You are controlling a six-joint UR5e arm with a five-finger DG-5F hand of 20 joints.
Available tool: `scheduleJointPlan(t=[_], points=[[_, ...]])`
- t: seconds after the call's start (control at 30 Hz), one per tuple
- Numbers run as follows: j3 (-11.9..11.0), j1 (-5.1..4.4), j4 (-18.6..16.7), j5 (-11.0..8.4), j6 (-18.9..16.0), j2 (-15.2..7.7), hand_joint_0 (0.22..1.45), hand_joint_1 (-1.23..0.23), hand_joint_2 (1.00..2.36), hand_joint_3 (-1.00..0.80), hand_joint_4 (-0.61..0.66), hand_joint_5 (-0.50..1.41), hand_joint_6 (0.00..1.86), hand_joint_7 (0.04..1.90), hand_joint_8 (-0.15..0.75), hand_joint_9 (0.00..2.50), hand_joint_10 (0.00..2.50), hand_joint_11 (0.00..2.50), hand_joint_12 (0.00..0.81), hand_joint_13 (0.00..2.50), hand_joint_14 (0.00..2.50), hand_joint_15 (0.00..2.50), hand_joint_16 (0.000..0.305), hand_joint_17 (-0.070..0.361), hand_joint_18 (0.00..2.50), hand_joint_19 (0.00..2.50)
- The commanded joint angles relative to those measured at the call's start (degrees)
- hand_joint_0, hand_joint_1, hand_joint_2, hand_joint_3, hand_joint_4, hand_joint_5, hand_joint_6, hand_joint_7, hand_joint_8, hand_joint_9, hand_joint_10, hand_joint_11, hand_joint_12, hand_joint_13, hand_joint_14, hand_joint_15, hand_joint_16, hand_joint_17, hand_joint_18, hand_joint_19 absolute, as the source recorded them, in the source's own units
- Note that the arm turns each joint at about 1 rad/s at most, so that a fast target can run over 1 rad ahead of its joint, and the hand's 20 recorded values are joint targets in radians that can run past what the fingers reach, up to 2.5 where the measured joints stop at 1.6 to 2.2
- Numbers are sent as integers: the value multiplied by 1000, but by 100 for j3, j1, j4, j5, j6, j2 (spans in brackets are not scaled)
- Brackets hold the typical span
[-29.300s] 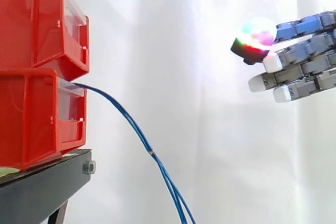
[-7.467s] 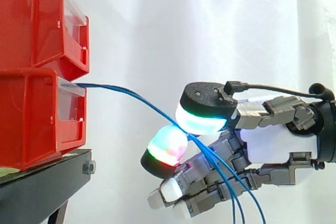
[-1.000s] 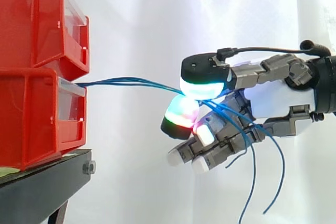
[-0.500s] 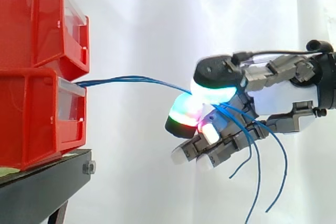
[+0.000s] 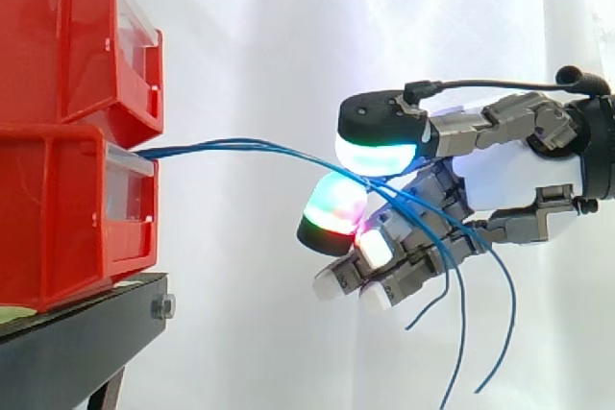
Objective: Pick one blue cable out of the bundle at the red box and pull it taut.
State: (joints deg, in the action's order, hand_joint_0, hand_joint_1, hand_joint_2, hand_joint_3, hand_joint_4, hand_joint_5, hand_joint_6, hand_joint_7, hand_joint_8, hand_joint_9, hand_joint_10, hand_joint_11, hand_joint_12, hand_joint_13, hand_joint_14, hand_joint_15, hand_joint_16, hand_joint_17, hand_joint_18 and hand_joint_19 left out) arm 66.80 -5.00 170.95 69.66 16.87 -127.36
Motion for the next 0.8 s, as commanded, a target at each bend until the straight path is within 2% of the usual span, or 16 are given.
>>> scheduleJointPlan(t=[0.0, 0.17, 0.33, 0.4, 0.57, 0.6, 0.77], points=[[0, -1, 0, -5, 0, 1, 561, -716, 1009, -377, 193, -100, 725, 1026, 328, 930, 14, 555, 348, 446, 7, 176, 49, 111, 508, 311], [0, 7, 0, -5, 0, 1, 575, -741, 1007, -405, 197, -107, 824, 1005, 331, 985, 12, 614, 344, 463, 7, 182, 49, 110, 527, 303], [0, 7, 0, -5, 0, 1, 548, -608, 1007, -424, 204, -90, 799, 970, 323, 991, 13, 600, 346, 466, 7, 190, 50, 112, 530, 318], [0, -1, 0, -5, 0, 1, 588, -560, 1011, -358, 189, -81, 770, 997, 319, 992, 14, 591, 339, 460, 7, 183, 48, 109, 517, 324], [0, -1, 0, -5, 0, 1, 578, -524, 1018, -198, 175, -78, 762, 1029, 319, 988, 14, 585, 341, 442, 8, 196, 49, 109, 498, 330], [0, -1, 0, -5, 0, 1, 588, -525, 1014, -173, 190, -73, 764, 1012, 343, 1004, 13, 572, 368, 462, 7, 190, 54, 122, 535, 304], [0, 7, 0, -5, 0, 1, 589, -591, 1015, -141, 193, -73, 765, 1007, 355, 1000, 10, 591, 367, 465, 7, 180, 54, 121, 546, 302]])
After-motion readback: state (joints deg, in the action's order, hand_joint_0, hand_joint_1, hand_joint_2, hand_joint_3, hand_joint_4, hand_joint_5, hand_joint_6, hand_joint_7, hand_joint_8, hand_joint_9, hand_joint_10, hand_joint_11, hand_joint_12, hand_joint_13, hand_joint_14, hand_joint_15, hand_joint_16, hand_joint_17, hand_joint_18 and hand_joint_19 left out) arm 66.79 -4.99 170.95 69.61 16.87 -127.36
